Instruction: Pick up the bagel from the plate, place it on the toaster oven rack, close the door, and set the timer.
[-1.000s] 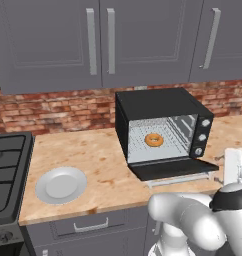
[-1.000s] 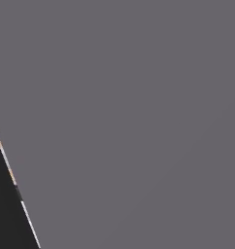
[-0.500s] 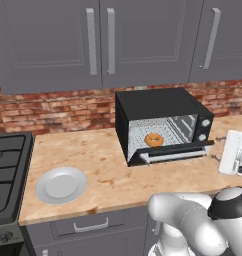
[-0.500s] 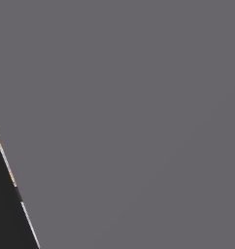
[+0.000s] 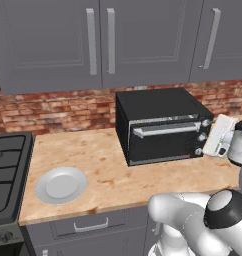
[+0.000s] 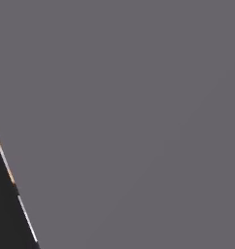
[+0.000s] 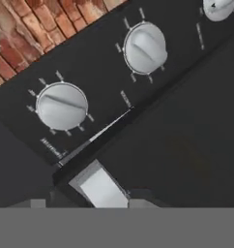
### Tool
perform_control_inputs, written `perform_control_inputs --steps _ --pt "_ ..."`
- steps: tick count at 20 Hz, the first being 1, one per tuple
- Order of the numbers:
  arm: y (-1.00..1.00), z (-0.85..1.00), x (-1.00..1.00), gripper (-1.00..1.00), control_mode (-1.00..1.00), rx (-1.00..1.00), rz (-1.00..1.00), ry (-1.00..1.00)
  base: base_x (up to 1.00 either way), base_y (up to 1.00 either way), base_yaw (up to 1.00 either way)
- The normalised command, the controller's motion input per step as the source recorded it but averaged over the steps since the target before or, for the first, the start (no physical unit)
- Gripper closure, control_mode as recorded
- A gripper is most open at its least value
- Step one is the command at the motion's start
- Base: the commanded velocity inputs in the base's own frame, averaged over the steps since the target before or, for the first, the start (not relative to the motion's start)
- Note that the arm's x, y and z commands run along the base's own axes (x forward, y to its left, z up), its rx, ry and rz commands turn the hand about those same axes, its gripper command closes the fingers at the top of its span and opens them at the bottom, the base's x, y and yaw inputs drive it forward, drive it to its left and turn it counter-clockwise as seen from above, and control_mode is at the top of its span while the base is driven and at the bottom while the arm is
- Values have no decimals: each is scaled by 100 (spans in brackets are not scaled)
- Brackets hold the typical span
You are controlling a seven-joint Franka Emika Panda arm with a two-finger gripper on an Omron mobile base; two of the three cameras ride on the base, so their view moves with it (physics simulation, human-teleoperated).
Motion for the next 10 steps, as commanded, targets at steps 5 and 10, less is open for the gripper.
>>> perform_control_inputs --steps 5,10 --pt "100 0 61 -100 -100 2 -23 0 0 0 0" --pt "100 0 62 -100 -100 3 -23 0 0 0 0"
